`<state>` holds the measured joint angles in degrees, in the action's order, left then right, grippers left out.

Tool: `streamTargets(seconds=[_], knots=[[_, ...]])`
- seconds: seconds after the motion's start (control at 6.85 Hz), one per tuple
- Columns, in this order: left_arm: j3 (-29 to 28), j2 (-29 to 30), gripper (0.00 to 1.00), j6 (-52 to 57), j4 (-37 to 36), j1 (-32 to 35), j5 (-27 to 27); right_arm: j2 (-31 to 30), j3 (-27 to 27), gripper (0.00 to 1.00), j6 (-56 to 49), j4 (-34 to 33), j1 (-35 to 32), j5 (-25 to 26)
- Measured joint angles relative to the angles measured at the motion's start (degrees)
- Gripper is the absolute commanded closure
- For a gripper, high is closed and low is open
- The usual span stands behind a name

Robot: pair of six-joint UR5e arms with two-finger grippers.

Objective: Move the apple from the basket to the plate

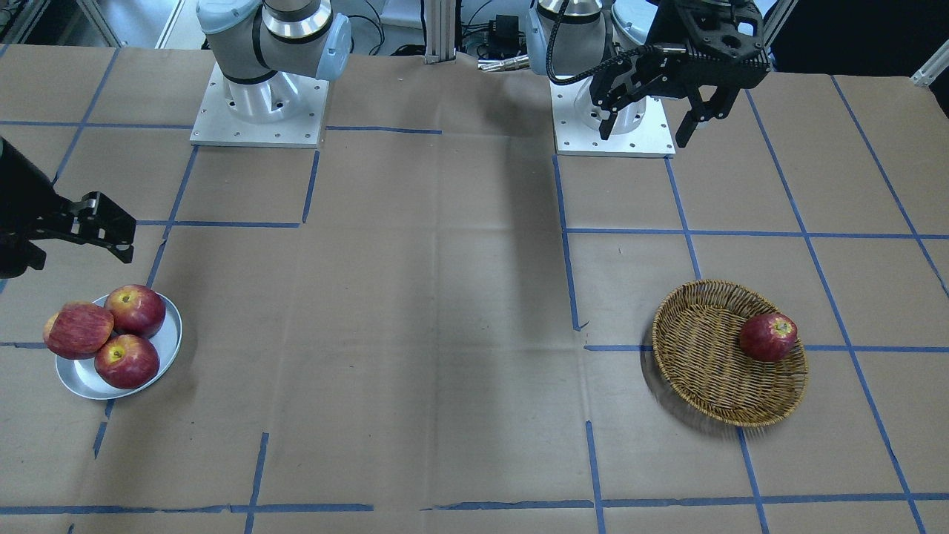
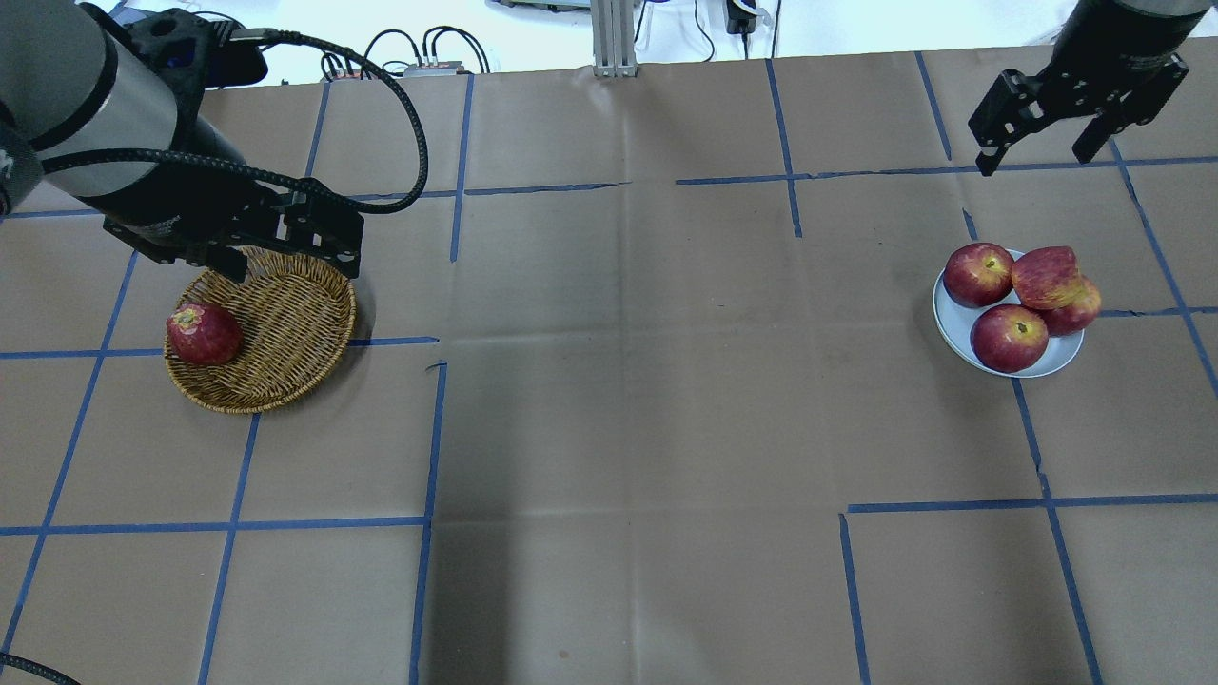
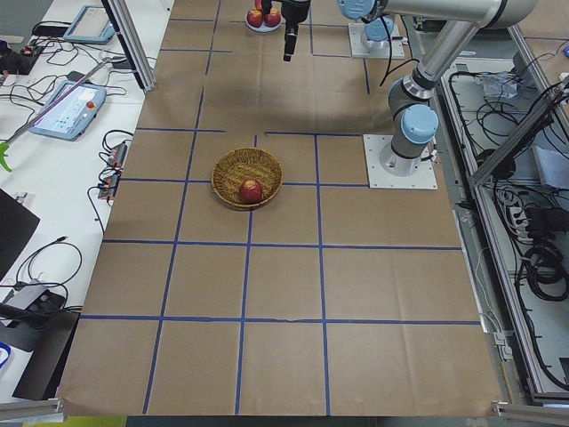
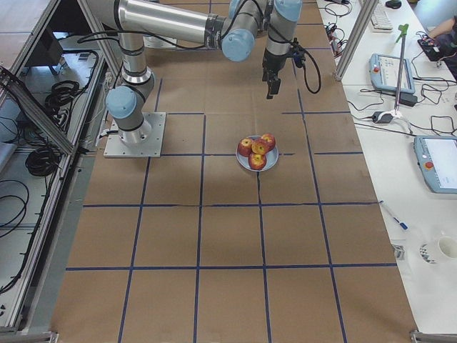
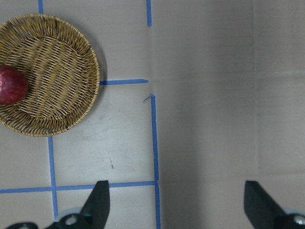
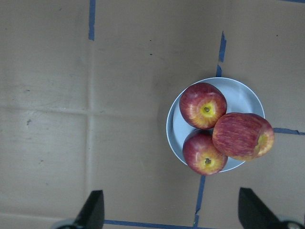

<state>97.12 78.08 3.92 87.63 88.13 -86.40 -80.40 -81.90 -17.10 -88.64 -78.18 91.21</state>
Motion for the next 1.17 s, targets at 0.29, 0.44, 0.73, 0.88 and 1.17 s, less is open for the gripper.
streamTargets(seconds=[0.29, 0.44, 0.73, 0.88, 1.17], knots=[[0.0, -0.03, 0.01, 0.03, 0.0, -0.03, 0.0, -3.49, -1.57, 0.0, 7.48, 1.73, -6.64, -0.09], [0.0, -0.03, 0.01, 0.05, 0.02, -0.05, 0.0, -5.64, -4.06, 0.0, 10.24, 1.59, -8.83, -0.35], [0.0, -0.03, 0.01, 0.17, 0.14, -0.06, 0.0, -9.66, -9.04, 0.0, 13.86, 0.28, -10.57, -0.75], [0.0, -0.03, 0.01, 0.19, 0.16, -0.06, 0.0, -10.33, -10.03, 0.0, 14.35, -0.51, -10.94, -0.89], [0.02, -0.03, 0.01, 0.23, 0.26, -0.04, 0.0, -10.51, -10.27, 0.0, 16.1, -0.98, -12.7, -0.46]])
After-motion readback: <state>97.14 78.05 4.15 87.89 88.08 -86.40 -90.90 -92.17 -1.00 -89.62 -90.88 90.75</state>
